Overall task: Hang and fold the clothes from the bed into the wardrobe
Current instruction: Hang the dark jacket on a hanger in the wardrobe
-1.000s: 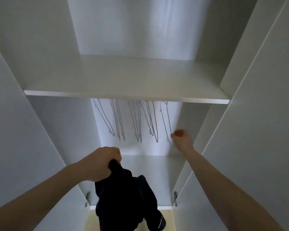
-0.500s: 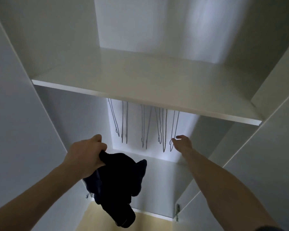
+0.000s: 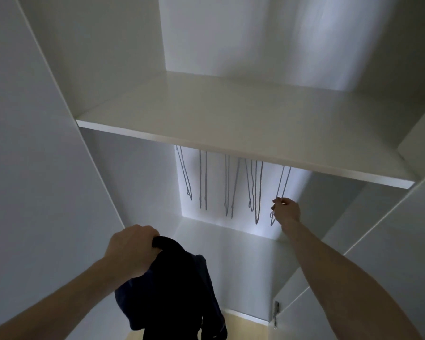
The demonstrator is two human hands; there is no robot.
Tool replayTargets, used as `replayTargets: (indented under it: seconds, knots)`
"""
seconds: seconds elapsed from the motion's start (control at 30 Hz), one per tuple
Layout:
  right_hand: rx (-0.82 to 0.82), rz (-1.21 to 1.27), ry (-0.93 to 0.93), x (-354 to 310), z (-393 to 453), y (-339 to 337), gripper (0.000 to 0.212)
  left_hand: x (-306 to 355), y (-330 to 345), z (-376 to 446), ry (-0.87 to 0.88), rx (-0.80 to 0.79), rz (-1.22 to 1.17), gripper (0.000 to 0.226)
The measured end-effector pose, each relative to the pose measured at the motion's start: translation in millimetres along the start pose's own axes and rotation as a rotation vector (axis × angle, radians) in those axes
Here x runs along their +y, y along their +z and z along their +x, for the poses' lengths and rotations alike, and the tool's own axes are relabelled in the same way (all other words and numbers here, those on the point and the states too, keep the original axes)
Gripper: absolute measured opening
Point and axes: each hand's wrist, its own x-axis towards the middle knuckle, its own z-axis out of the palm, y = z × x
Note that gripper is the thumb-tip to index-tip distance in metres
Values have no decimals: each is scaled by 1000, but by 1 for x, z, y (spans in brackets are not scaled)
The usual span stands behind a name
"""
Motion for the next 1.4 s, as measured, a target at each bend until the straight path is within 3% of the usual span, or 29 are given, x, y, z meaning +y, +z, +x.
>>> replayTargets:
  seconds: [0.2,0.3,0.5,0.63,0.7,1.0,1.23,1.4]
  knots:
    - [57,81,-59,-3,-33,-28,23,-15,-1,-21,171,-19,-218,4]
    - [91,8,-66,5,-61,-44,22,-20,-1,-44,246,-47,-436,14]
    - [181,-33,-32,41,-153,-69,23,-44,8,-79,219,-78,-811,10]
    - [231,-38,-73,71,-236,-74,21,-66,18,-91,163,134,-771,15]
    - [242,-59,-89,90,-280,-72,23,-80,22,-95,179,100,-797,12]
    - [152,-329,-85,141,-434,-114,30,-122,30,-99,294,4,-805,39]
    - [-48,-464,-242,108,-493,-143,33,-124,31,-103,282,-45,-844,43]
    - [-149,-359,-380,86,-515,-140,31,-127,23,-105,299,-86,-814,40]
